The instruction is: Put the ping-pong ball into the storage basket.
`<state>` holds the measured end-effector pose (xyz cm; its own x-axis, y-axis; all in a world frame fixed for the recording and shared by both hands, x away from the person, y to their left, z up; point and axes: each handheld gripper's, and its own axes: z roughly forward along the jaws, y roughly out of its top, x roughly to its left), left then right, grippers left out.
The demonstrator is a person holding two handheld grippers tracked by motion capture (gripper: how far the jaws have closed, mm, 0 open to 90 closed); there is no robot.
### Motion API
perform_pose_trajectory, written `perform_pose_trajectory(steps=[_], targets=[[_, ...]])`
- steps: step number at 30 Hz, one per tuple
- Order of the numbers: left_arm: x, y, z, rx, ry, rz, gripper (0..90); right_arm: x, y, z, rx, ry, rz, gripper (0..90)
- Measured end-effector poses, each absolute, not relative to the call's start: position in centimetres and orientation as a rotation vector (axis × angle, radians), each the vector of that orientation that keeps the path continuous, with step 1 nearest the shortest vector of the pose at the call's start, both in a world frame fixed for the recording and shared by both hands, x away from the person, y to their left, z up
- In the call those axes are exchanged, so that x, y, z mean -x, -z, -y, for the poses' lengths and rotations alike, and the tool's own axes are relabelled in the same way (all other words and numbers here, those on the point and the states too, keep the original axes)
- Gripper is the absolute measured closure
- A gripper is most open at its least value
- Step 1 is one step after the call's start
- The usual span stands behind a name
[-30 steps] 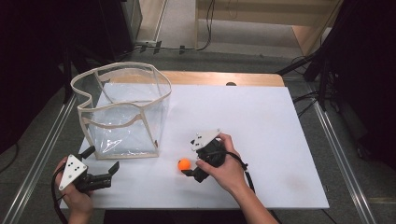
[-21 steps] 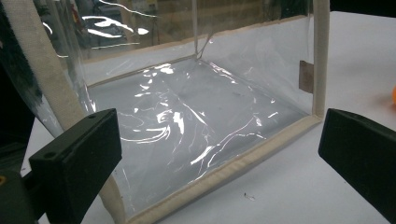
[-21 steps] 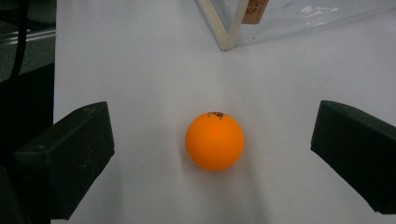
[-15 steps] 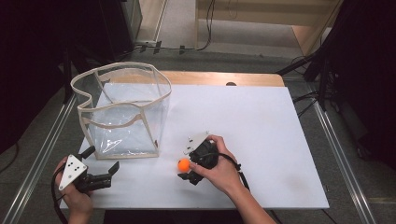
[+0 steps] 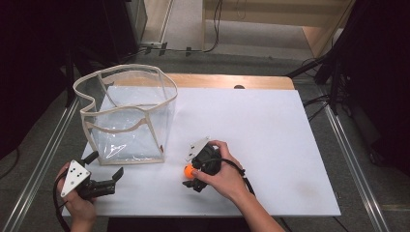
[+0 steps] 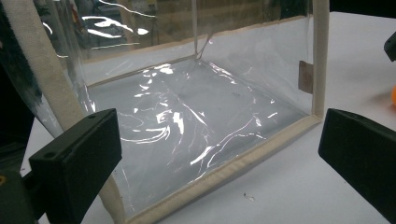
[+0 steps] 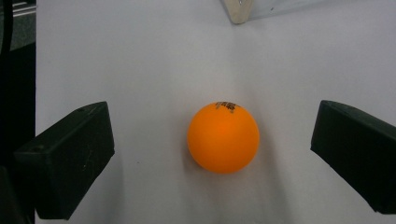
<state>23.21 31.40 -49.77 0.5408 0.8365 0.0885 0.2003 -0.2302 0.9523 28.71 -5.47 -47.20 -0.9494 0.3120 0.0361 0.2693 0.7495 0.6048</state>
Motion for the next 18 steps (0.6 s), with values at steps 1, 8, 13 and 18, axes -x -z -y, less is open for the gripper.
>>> perform_pose_trajectory(steps=[1, 8, 13, 18], targets=[[-23.21, 49.77, -31.4, -1.734, -0.761, -0.871, 0.0, -28.74, 47.25, 5.42, -0.479, -0.971, -2.878, 0.0], [-23.22, 49.77, -31.4, -1.733, -0.76, -0.871, 0.0, -28.91, 47.45, 5.2, -0.492, -0.938, -2.896, 0.0], [-23.22, 49.77, -31.45, -1.732, -0.759, -0.869, 0.0, -29.03, 47.72, 4.98, -0.499, -0.928, -2.916, 0.0], [-23.22, 49.76, -31.46, -1.732, -0.759, -0.869, 0.0, -29.17, 47.95, 4.68, -0.477, -0.915, -2.933, 0.0]])
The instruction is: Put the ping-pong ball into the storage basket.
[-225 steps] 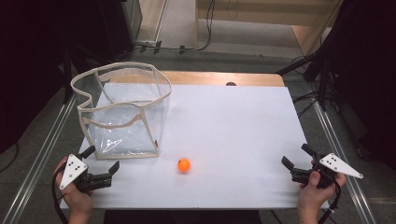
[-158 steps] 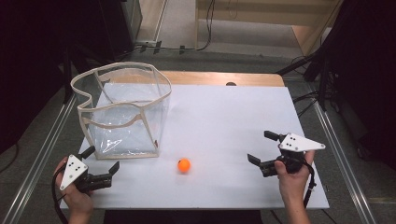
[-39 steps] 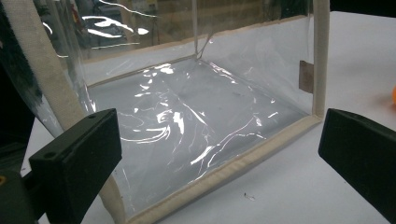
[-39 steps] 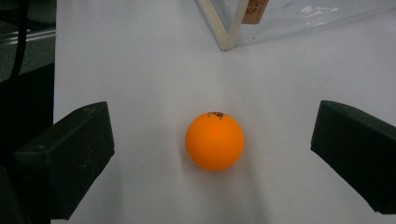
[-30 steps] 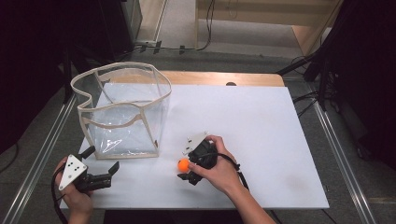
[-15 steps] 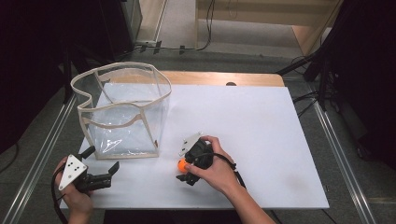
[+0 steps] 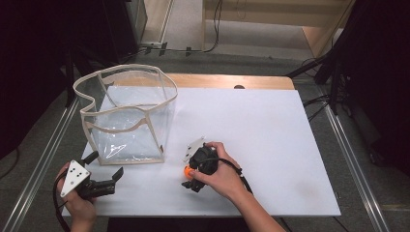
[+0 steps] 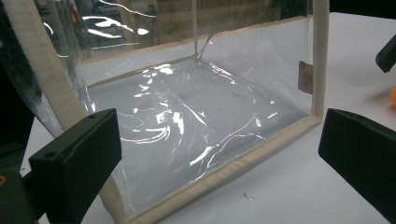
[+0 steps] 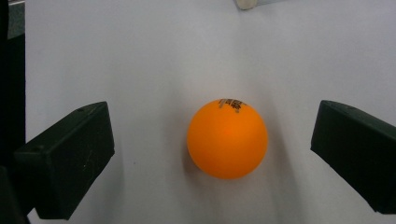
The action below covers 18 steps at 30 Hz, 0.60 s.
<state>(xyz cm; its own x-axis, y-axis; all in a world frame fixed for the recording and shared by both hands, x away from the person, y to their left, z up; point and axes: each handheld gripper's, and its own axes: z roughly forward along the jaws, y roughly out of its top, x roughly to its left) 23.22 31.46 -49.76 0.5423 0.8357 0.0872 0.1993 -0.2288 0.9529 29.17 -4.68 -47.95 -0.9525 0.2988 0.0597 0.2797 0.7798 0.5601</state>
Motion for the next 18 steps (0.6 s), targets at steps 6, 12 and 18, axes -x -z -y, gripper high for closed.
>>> perform_pose_trajectory(steps=[6, 12, 18], targets=[[-23.23, 49.76, -31.46, -1.732, -0.759, -0.869, 0.0, -29.27, 48.06, 4.4, -0.482, -0.885, -2.95, 0.0], [-23.23, 49.76, -31.46, -1.731, -0.758, -0.868, 0.0, -29.44, 48.37, 4.19, -0.483, -0.872, -2.962, 0.0], [-23.22, 49.76, -31.46, -1.731, -0.758, -0.868, 0.0, -29.5, 48.6, 3.98, -0.485, -0.851, -2.968, 6.7]])
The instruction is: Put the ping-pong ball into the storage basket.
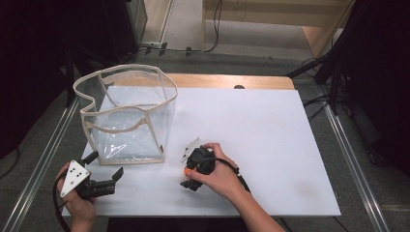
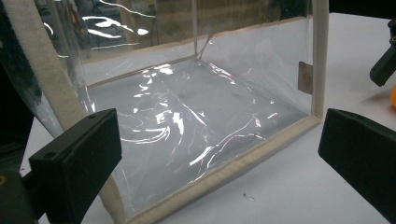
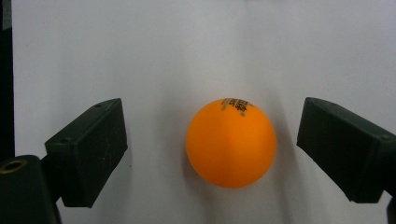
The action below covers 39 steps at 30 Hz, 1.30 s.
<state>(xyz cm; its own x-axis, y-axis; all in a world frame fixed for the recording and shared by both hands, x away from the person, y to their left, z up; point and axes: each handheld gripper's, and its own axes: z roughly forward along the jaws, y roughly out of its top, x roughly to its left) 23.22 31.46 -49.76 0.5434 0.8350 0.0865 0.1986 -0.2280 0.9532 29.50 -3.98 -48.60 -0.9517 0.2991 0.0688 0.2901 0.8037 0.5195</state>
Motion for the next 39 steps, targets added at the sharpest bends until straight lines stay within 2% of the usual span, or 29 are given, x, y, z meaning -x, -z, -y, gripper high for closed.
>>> perform_pose_trajectory(steps=[5, 7, 22, 28, 34, 39], targets=[[-23.22, 49.76, -31.46, -1.731, -0.758, -0.868, 0.0, -29.54, 48.81, 3.91, -0.494, -0.838, -2.981, 6.9], [-23.22, 49.76, -31.45, -1.731, -0.757, -0.868, 0.0, -29.6, 48.85, 3.9, -0.486, -0.831, -2.975, 14.7], [-23.22, 49.76, -31.45, -1.732, -0.758, -0.867, 0.0, -29.64, 49.15, 3.7, -0.494, -0.795, -2.975, 24.7], [-23.22, 49.76, -31.45, -1.731, -0.757, -0.867, 0.0, -29.57, 49.07, 3.7, -0.519, -0.765, -2.943, 34.2], [-23.22, 49.76, -31.44, -1.731, -0.757, -0.868, 0.0, -29.41, 49.0, 3.71, -0.525, -0.756, -2.937, 37.7], [-23.22, 49.76, -31.44, -1.731, -0.757, -0.868, 0.0, -29.45, 48.91, 3.81, -0.512, -0.761, -2.94, 47.8]])
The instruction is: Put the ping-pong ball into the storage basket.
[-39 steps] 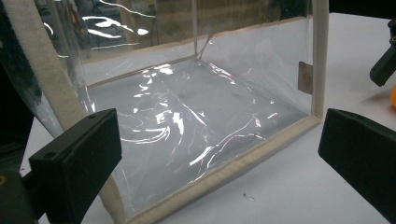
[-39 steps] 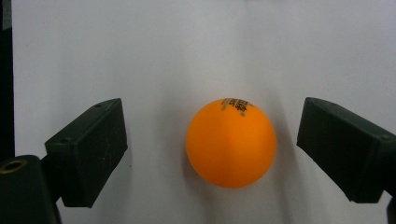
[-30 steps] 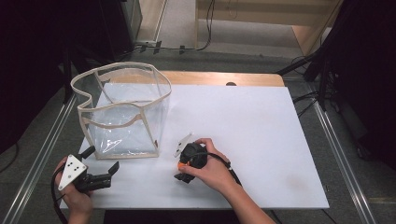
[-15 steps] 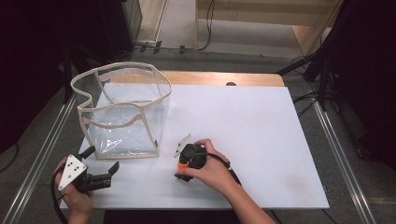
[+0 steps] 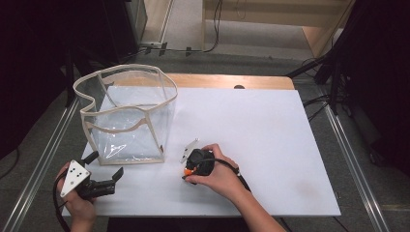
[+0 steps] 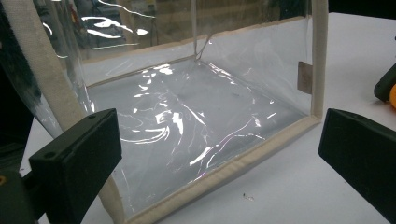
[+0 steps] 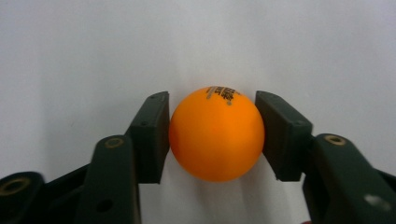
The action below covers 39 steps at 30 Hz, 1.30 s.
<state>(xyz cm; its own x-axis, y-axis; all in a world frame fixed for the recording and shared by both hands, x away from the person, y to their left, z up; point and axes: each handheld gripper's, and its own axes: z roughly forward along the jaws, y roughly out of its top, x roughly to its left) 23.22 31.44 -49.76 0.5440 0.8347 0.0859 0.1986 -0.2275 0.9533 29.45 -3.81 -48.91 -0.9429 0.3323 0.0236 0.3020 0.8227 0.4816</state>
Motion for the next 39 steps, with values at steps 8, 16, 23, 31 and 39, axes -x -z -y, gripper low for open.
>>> perform_pose_trajectory(steps=[8, 16, 23, 31, 39], targets=[[-23.2, 49.8, -31.4, -1.731, -0.756, -0.868, 0.0, -29.7, 48.9, 3.9, -0.499, -0.776, -2.953, 48.0], [-23.2, 49.8, -31.5, -1.731, -0.757, -0.868, 0.0, -29.8, 48.3, 3.9, -0.513, -0.763, -2.972, 48.0], [-23.2, 49.7, -31.5, -1.731, -0.755, -0.868, 0.0, -30.1, 47.9, 3.8, -0.494, -0.776, -2.965, 48.0], [-23.2, 49.7, -31.5, -1.73, -0.756, -0.867, 0.0, -30.3, 47.1, 3.8, -0.512, -0.781, -2.972, 48.0], [-23.2, 49.7, -31.5, -1.73, -0.756, -0.868, 0.0, -30.7, 46.5, 3.9, -0.494, -0.785, -2.975, 48.0]])
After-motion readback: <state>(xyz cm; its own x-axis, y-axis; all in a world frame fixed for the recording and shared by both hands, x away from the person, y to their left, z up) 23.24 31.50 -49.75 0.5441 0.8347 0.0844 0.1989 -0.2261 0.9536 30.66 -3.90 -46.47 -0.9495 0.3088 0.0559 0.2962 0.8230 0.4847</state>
